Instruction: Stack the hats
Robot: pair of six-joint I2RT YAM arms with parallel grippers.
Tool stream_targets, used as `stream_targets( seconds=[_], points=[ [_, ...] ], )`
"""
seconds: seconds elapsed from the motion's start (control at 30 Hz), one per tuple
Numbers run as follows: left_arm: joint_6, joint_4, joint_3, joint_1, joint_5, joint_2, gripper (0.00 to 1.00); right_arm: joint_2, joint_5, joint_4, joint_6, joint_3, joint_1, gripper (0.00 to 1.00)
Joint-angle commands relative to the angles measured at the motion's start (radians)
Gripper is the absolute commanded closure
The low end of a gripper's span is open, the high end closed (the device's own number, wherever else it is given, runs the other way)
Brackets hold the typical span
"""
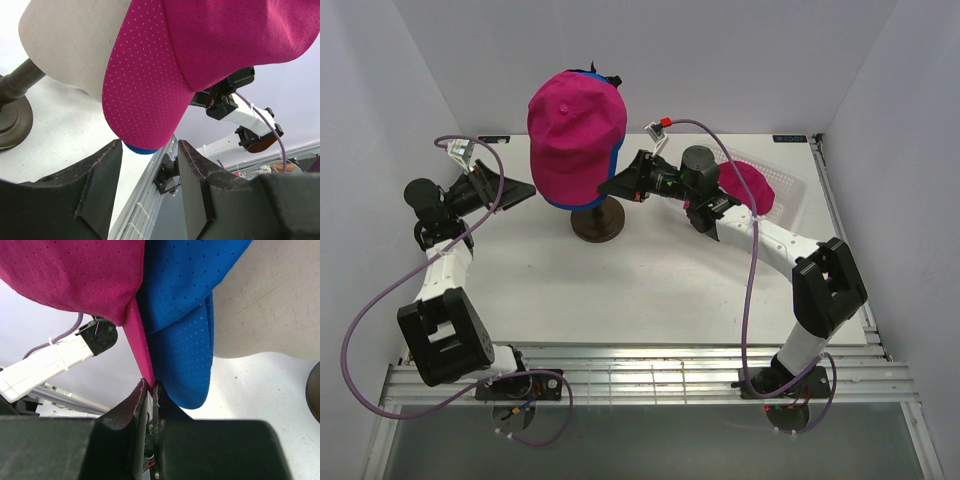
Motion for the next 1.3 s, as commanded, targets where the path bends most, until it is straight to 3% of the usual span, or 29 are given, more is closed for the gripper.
stream_targets(
  seconds=[0.0, 0.27, 0.6, 0.8, 0.9, 0.93, 0.97, 1.03, 1.1, 1.27],
  points=[
    [0.039, 0.008, 0.028, -0.014, -0.029, -0.016, 0.41, 0.002, 0.017, -0.006, 0.001, 0.0, -0.014, 0.92],
    [0.184, -0.111, 0.066, -0.06, -0.044, 0.012, 0.32, -0.003, 0.021, 0.005, 0.007, -0.006, -0.017, 0.92],
    [0.241, -0.186, 0.12, -0.098, -0.058, 0.04, 0.41, 0.006, 0.029, 0.007, 0.014, -0.009, -0.019, 0.92],
    [0.327, -0.275, 0.114, -0.069, -0.038, -0.012, 0.38, 0.005, 0.03, 0.011, 0.021, -0.012, -0.022, 0.92],
    [0.523, -0.506, 0.183, -0.055, -0.09, -0.031, 0.36, 0.0, 0.032, 0.011, 0.025, -0.023, -0.027, 0.92],
    [0.604, -0.72, 0.267, -0.055, -0.124, -0.031, 0.35, -0.003, 0.034, 0.011, 0.028, -0.024, -0.027, 0.92],
    [0.779, -0.833, 0.316, -0.057, -0.198, -0.023, 0.35, -0.009, 0.038, 0.011, 0.03, -0.032, -0.028, 0.91],
    [0.861, -0.985, 0.411, -0.058, -0.253, -0.026, 0.35, -0.015, 0.044, 0.01, 0.028, -0.038, -0.028, 0.91],
    [0.942, -1.047, 0.464, -0.058, -0.328, -0.039, 0.36, -0.024, 0.057, 0.007, 0.028, -0.044, -0.031, 0.89],
    [0.959, -1.105, 0.602, -0.058, -0.4, -0.043, 0.39, -0.023, 0.066, -0.003, 0.033, -0.049, -0.039, 0.84]
  ],
)
